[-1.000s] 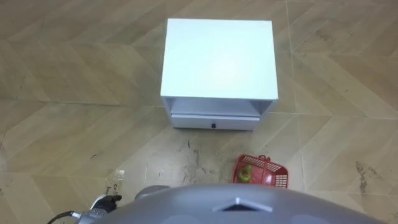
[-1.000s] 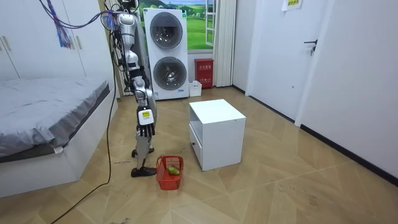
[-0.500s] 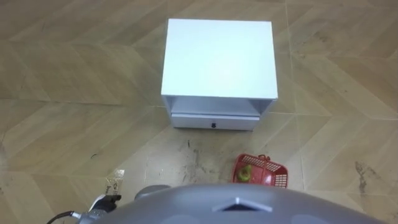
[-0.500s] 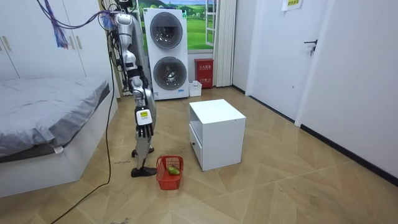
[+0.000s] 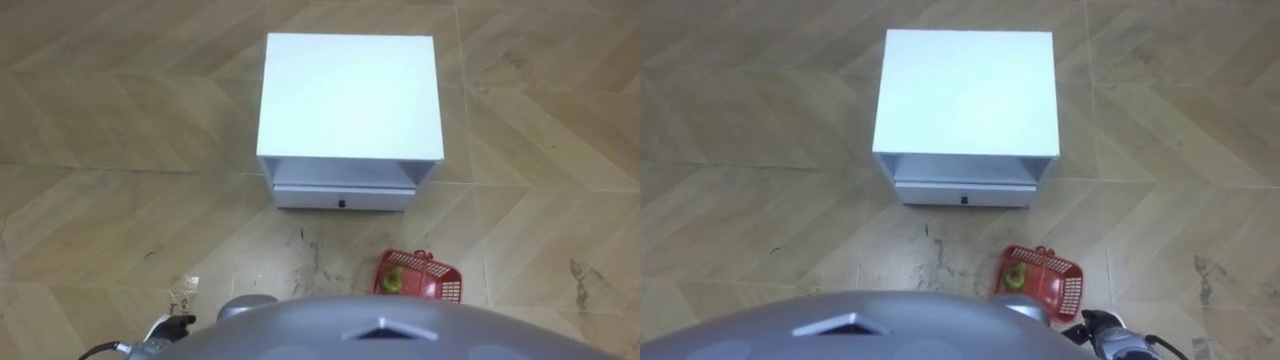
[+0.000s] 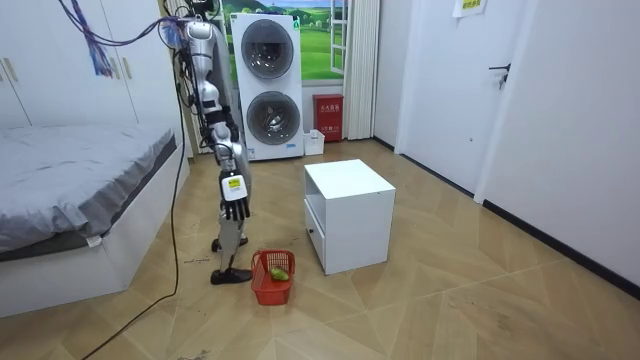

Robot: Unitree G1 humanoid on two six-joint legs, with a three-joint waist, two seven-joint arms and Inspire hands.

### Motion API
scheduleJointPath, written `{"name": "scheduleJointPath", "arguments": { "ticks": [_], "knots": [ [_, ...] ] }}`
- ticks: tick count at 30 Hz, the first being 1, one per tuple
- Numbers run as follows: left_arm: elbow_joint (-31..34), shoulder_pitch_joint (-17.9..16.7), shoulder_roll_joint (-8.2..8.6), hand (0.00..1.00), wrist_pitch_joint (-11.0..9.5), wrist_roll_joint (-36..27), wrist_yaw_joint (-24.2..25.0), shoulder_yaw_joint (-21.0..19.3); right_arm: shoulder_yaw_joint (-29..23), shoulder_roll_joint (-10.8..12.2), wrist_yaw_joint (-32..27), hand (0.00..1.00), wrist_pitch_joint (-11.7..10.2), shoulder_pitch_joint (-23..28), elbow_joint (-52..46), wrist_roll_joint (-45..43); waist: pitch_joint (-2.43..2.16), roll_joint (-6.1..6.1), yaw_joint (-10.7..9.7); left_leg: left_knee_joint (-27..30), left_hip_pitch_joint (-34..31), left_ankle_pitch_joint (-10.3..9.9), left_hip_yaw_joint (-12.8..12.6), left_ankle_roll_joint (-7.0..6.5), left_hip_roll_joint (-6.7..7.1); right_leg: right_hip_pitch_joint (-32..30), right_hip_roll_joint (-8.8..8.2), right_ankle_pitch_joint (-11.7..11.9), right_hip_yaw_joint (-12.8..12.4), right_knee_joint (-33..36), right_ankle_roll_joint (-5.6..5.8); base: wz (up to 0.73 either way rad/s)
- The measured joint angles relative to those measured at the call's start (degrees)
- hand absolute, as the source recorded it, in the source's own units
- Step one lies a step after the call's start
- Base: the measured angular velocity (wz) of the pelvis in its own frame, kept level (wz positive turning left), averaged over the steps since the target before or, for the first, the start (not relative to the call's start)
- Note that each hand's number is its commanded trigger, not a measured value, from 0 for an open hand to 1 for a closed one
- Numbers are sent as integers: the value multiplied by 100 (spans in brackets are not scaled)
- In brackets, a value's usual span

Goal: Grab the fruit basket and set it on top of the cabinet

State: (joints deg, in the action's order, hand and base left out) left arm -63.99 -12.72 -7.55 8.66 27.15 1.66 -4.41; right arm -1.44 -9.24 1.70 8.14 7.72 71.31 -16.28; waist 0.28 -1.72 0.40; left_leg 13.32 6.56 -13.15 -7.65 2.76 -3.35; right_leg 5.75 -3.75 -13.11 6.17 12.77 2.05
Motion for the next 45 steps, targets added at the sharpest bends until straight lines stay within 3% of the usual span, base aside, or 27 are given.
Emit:
{"name": "scheduleJointPath", "arguments": {
  "ticks": [5, 8, 9, 11, 13, 14, 15, 16, 17, 18, 19, 20, 22, 23, 24, 26, 27, 28, 29, 30, 31, 32, 34, 37, 39, 40, 45],
  "knots": [
    [-11, 37, -6, 0, -163, -4, -7, -157, -486, 1, -226, 0, -119, -21, -69, 509, 20, 26, -44, 58, -112, -118, 12, -77, 19, -146, -41, -34, 36, 120, 36, 5],
    [-11, 78, -6, 0, -177, -34, -10, -97, -601, -12, -462, 0, -215, 3, -418, 985, 7, 52, -86, 379, -464, -188, -5, -178, 92, -487, -160, -69, 25, 428, 97, -1],
    [-12, 123, -9, 0, -185, -26, -9, -107, -675, -11, -557, 0, -267, -13, -593, 1161, -19, 71, -105, 492, -606, -220, -41, -231, 127, -648, -216, -72, 26, 547, 118, 0],
    [-33, 120, -41, 0, -271, -27, -14, -216, -755, -15, -666, 0, -398, -105, -754, 1306, 18, 91, -139, 666, -784, -250, -78, -290, 169, -820, -272, -24, -10, 708, 168, -13],
    [-148, 146, -116, 0, -399, -67, -44, -282, -849, -18, -731, 0, -465, -297, -813, 1420, 14, 111, -136, 785, -935, -261, -216, -371, 211, -1062, -324, 24, -141, 881, 218, -32],
    [-215, 137, -123, 0, -454, -78, -62, -432, -883, -16, -757, 0, -480, -361, -1011, 1433, -3, 144, -134, 856, -1075, -281, -356, -431, 197, -1207, -332, 118, -172, 876, 251, -50],
    [-254, 98, -136, 0, -507, -145, -110, -553, -878, -1, -756, 0, -504, -438, -1248, 1540, -52, 233, -119, 855, -1237, -269, -506, -509, 143, -1341, -367, 218, -104, 894, 276, -39],
    [-276, 83, -149, 0, -552, -168, -136, -675, -881, 18, -776, 0, -511, -444, -1496, 1698, -40, 242, -170, 929, -1367, -291, -756, -600, 68, -1559, -521, 65, 213, 1570, 140, 0],
    [-265, 84, -174, 0, -569, -166, -148, -668, -882, 14, -808, 0, -520, -396, -1557, 1824, -33, 200, -181, 964, -1387, -305, -831, -628, 79, -1619, -631, -69, 406, 2060, 97, 40],
    [-207, 30, -202, 0, -651, -172, -154, -678, -896, 5, -877, 0, -515, -337, -1567, 2078, -29, 89, -98, 1021, -1396, -310, -982, -673, 116, -1608, -848, -239, 570, 2913, 75, 44],
    [-104, -25, -217, 0, -686, -189, -175, -667, -891, 2, -950, 0, -526, -359, -1578, 2283, -48, 15, 18, 1173, -1507, -340, -1119, -714, 130, -1532, -952, -281, 522, 3531, 55, 33],
    [-95, -23, -221, 0, -698, -205, -187, -656, -878, 4, -986, 0, -560, -410, -1579, 2348, -66, -39, 53, 1301, -1640, -364, -1136, -734, 128, -1480, -987, -280, 485, 3735, 56, 16],
    [-83, 5, -228, 0, -710, -288, -235, -673, -863, 10, -1046, 0, -724, -674, -1587, 2503, -80, -162, 188, 1772, -2168, -396, -1162, -775, 65, -1246, -1135, -264, 479, 3684, 89, 9],
    [-80, 65, -229, 0, -723, -296, -273, -661, -829, 8, -1093, 0, -835, -927, -1584, 2568, -70, -189, 228, 2276, -2670, -442, -1107, -815, -60, -1088, -1149, -480, 501, 3322, 254, -7],
    [-83, 189, -232, 0, -726, -357, -286, -651, -755, 12, -1167, 0, -903, -1228, -1603, 2658, -12, -173, 313, 2755, -3156, -454, -1024, -820, -226, -1126, -1029, -835, 558, 3013, 337, -9],
    [-95, 253, -237, 0, -731, -618, -346, -545, -620, 36, -1290, 0, -939, -1493, -1645, 2820, -18, -150, 320, 3320, -3782, -458, -596, -811, -290, -1299, -824, -1248, 562, 2807, 349, -3],
    [-147, 368, -269, 0, -736, -784, -380, -426, -556, 36, -1389, 0, -941, -1640, -1637, 2868, -35, -115, 362, 3645, -4148, -483, -371, -766, -278, -1446, -785, -1584, 533, 2857, 366, 4],
    [-297, 537, -298, 0, -768, -965, -429, -294, -529, 32, -1453, 0, -941, -1810, -1610, 2898, 1, -137, 427, 3932, -4430, -629, -219, -619, -243, -1692, -830, -1924, 505, 3223, 388, 6],
    [-429, 642, -304, 0, -777, -1030, -464, -231, -534, 28, -1486, 0, -945, -1872, -1610, 2905, 23, -131, 445, 4086, -4574, -734, -104, -591, -195, -1850, -865, -2076, 497, 3496, 388, 12],
    [-620, 859, -312, 0, -776, -1201, -501, -100, -533, 25, -1534, 0, -956, -1952, -1625, 2927, 57, -124, 449, 4518, -4894, -922, -26, -635, -159, -2208, -986, -2320, 490, 4210, 381, 18],
    [-688, 924, -324, 0, -783, -1276, -509, -20, -530, 28, -1557, 0, -959, -1968, -1634, 2938, 64, -121, 444, 4762, -5025, -1052, -6, -659, -141, -2389, -1066, -2416, 471, 4639, 384, 27],
    [-788, 1000, -377, 0, -799, -1479, -526, 204, -463, 31, -1622, 0, -960, -1976, -1677, 2970, 76, -147, 445, 5236, -5268, -1294, -18, -723, -77, -2753, -1247, -2532, 350, 5529, 389, 21],
    [-897, 1104, -521, 0, -902, -1876, -603, 354, -416, 65, -1721, 0, -965, -2002, -1916, 2966, 109, -214, 431, 6266, -5750, -1793, -150, -945, -63, -3511, -1492, -2496, -63, 7352, 373, 14],
    [-1049, 1209, -689, 0, -945, -2061, -892, 421, -436, 47, -1723, 0, -1075, -2054, -2023, 2967, 138, -280, 218, 7479, -6426, -2187, -197, -1115, 110, -4127, -1780, -2425, -461, 9135, 368, 58],
    [-1034, 1204, -698, 0, -980, -2167, -1036, 469, -439, 41, -1706, 0, -1075, -2123, -2047, 2943, 135, -302, 110, 8078, -6829, -2339, -279, -1171, 93, -4552, -1968, -2400, -638, 9927, 363, 49],
    [-1032, 1202, -682, 0, -982, -2207, -1054, 486, -444, 37, -1693, 0, -1075, -2153, -2052, 2935, 155, -268, 71, 8386, -7057, -2391, -299, -1218, 106, -4744, -2057, -2400, -707, 10336, 363, 34],
    [-1202, 1086, -712, 0, -994, -2322, -1150, 895, -439, 38, -1614, 0, -1065, -2184, -2053, 2943, 182, -251, -163, 9281, -7605, -2538, -359, -1260, 118, -5073, -2333, -2399, -947, 11636, 365, 32]
  ]
}}
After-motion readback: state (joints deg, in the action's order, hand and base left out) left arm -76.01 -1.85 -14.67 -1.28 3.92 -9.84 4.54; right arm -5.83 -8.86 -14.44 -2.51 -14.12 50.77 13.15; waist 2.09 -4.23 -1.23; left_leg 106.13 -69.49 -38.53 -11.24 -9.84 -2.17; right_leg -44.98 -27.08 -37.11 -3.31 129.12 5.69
